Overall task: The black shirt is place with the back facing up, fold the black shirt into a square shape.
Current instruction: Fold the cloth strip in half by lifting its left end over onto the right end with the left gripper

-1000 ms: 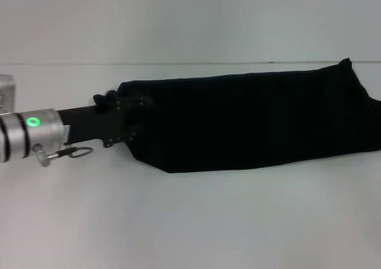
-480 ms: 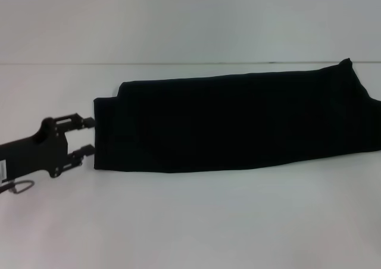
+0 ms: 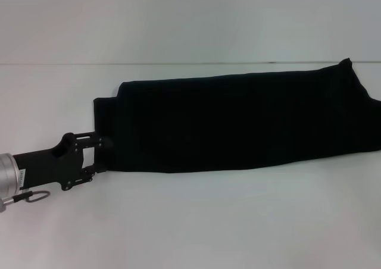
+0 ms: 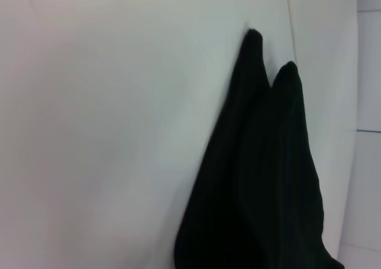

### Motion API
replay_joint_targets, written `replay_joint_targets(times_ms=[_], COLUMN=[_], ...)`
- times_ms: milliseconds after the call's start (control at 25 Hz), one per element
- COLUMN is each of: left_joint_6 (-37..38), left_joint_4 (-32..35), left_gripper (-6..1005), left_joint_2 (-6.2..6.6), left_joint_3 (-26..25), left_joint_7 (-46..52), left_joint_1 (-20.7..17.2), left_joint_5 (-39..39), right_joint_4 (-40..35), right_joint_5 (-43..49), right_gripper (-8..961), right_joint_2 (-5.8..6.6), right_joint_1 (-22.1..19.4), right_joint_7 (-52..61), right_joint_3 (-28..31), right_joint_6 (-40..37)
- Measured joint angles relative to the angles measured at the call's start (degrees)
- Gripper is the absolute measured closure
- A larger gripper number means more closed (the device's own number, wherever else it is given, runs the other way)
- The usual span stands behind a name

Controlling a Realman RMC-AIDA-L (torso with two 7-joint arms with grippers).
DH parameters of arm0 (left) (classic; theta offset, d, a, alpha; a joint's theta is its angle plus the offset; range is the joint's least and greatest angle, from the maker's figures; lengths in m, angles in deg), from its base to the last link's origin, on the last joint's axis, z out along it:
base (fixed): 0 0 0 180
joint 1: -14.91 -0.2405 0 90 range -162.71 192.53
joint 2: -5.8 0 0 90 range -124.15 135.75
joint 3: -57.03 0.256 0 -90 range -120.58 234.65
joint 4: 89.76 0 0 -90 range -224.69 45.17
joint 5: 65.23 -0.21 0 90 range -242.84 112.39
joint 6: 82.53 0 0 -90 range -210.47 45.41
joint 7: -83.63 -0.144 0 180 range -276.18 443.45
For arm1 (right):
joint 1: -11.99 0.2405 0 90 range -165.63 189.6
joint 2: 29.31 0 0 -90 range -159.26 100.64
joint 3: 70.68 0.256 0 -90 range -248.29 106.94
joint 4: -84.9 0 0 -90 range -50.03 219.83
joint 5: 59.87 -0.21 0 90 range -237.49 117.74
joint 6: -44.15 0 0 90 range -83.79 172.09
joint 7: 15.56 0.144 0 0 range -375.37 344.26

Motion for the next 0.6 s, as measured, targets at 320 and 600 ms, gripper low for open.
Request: replay_joint_targets(times_ms=[320, 600], left_joint_6=[-0.93, -0.79], left_joint_4=[-0.03, 0.06], left_gripper=[398, 385], left_joint_2=[-0.04, 0.12], left_joint_3=[0.52, 1.17], left_joint_7=[0.19, -0.06], left_joint_1=[-0.25, 0.04], left_joint_5=[-0.93, -1.77], right_joint_4=[0.00, 0.00], right_joint_5=[0.00, 0.00], right_gripper=[270, 269], right_joint_2=[0.08, 0.17], right_joint_1=[0.01, 0.16], right_joint_7=[0.02, 0.01], right_joint_3=[0.09, -0.03], right_joint_6=[0.00, 0.03])
